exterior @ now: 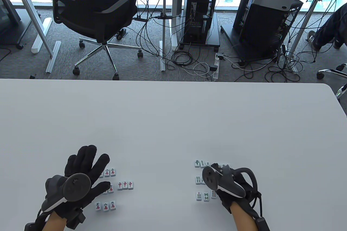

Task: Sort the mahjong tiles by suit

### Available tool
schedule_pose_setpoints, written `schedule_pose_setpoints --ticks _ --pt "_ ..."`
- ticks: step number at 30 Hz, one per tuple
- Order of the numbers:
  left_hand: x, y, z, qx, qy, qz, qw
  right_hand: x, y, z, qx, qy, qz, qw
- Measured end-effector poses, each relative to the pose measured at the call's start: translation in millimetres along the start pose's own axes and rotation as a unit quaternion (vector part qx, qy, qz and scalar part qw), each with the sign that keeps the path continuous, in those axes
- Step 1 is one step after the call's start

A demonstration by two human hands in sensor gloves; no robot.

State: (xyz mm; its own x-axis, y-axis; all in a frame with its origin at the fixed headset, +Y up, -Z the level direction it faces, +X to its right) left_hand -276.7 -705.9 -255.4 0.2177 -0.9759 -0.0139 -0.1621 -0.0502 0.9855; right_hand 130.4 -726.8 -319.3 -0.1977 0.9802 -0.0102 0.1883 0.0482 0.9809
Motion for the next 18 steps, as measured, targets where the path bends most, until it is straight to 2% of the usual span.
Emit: schedule_pose_setpoints --ticks 5,8,18 --pt "-2 1 -1 0.004 0.006 -0.005 1.000 -10 -38 -30 -0.010 0.037 -0.041 0.998" --pt "-3 1 -1 0.005 0.009 -0.006 1.000 -16 -52 -41 -0.016 0.054 -0.058 0.997" --pt "-1 1 -4 0.010 0.006 -0.003 1.000 -35 -73 -52 -0.025 0.081 -0.113 0.990"
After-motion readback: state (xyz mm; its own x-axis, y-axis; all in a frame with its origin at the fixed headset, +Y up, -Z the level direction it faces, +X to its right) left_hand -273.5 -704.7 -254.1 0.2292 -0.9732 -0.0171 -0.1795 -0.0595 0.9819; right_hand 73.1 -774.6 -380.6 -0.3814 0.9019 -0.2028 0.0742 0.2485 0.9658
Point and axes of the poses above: the tracker on the back of each hand, its own z axis roughly to the little-finger side, its own y axis roughly from the fingertips to the wrist, x = y × z, the point moved 3 cm from there along -y, roughly from the wrist to the fingertips, and after that the axes turned 4 degrees about -x, right-handed, at the moved point
